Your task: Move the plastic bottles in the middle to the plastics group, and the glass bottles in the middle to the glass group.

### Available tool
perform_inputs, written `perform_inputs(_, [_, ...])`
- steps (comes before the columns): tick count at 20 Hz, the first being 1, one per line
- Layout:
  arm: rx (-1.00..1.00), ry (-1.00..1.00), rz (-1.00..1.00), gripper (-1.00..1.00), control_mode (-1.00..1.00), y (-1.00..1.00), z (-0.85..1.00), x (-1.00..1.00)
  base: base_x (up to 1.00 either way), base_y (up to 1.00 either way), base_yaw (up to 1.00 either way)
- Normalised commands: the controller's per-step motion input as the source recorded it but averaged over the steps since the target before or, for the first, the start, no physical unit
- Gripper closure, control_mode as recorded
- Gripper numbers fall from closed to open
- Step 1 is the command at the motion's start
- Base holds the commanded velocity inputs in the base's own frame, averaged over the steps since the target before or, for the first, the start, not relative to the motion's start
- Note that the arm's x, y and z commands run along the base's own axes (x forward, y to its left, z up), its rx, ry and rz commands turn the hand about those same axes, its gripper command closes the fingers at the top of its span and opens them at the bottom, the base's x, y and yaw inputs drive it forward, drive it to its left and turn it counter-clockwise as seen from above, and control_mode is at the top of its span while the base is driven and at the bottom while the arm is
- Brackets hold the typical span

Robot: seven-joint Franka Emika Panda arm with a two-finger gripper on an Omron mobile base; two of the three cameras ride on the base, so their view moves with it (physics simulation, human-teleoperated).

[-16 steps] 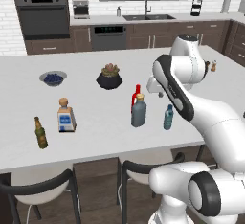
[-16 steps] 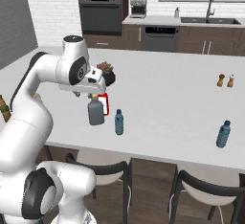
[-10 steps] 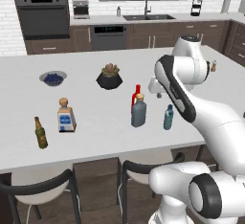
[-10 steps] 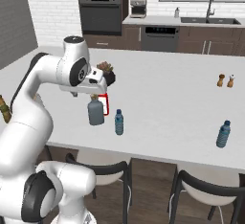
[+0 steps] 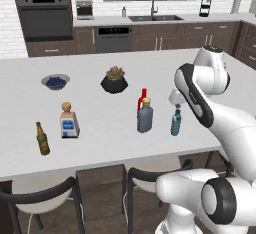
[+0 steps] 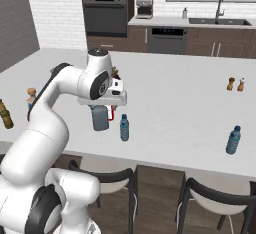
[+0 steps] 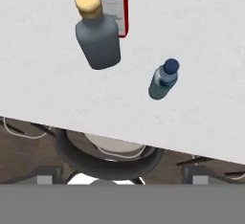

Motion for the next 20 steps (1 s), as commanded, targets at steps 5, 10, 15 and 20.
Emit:
perform_inputs(5, [-0.04,0.05,0.10,-1.00,-1.00,-0.32,-0.28,0.50,0.00,0.00,0.00])
perform_inputs(10, [-0.05,0.01,0.00,-1.00,-1.00,-0.13,-0.30,0.57,0.00,0.00,0.00])
perform_inputs(15, [-0.06,0.01,0.00,-1.00,-1.00,0.02,-0.36,0.54,0.00,0.00,0.00])
perform_inputs(20, [-0.02,0.00,-0.02,-1.00,-1.00,0.00,-0.30,0.45,0.00,0.00,0.00])
